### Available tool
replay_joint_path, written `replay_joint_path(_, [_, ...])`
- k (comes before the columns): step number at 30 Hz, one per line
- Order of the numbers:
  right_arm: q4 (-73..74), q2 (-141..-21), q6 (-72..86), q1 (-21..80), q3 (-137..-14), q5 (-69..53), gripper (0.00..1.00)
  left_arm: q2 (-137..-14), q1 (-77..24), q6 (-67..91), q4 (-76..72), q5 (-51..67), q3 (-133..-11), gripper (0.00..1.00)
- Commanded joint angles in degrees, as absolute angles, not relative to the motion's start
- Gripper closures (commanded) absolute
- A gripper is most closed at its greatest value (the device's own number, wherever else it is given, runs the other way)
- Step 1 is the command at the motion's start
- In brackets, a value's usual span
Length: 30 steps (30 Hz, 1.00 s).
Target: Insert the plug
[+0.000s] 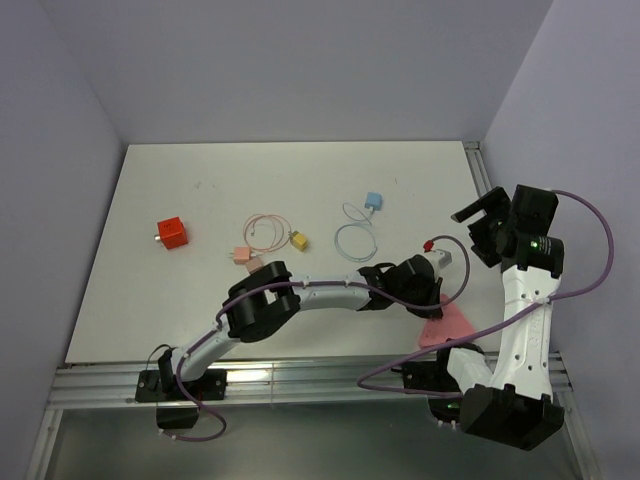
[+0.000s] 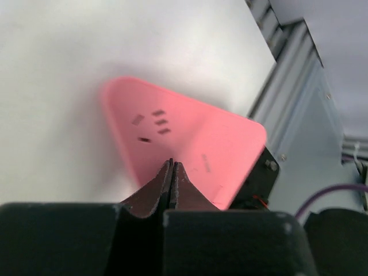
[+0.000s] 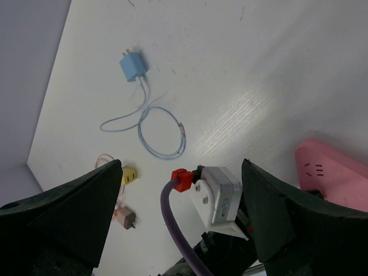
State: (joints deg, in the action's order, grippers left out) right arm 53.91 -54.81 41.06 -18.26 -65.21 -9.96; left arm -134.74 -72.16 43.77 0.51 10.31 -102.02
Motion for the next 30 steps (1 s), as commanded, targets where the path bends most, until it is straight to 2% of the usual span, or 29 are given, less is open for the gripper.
replay_joint_path(1, [51.9, -54.1, 41.0, -18.5, -65.1, -10.2, 0.09, -138.6, -70.1, 41.2, 8.3, 4.4, -99.8, 1.00])
replay_joint_path(10, [53.1, -54.8, 41.1, -18.5, -65.0, -3.3, 0.09, -140.7, -66.3, 39.3, 10.3, 2.7, -98.6, 1.00])
replay_joint_path(13, [53.5, -55.4, 40.7, -18.5, -64.6, -1.1, 0.09, -135.1, -66.1, 38.9, 4.7, 1.4, -93.3, 1.00])
replay_joint_path(17, [51.9, -55.0, 41.1, -18.5, -63.2, -4.6, 0.09, -124.6, -67.5, 36.7, 0.5, 1.7, -86.3, 1.00])
replay_joint_path(20, [52.3, -55.5, 41.3, -18.5, -64.3, -5.1, 0.09, -120.5, -68.2, 36.6, -4.4, 9.2, -84.2, 1.00])
replay_joint_path(26, [53.3, -55.0, 40.8, -18.5, -66.4, -4.7, 0.09, -121.4, -70.1, 39.4, -11.3, 25.6, -84.2, 1.00])
replay_joint_path(30, [53.2, -54.6, 40.8, -18.5, -66.1, -4.9, 0.09, -122.3, -71.9, 41.0, -17.1, 30.1, -83.1, 1.00])
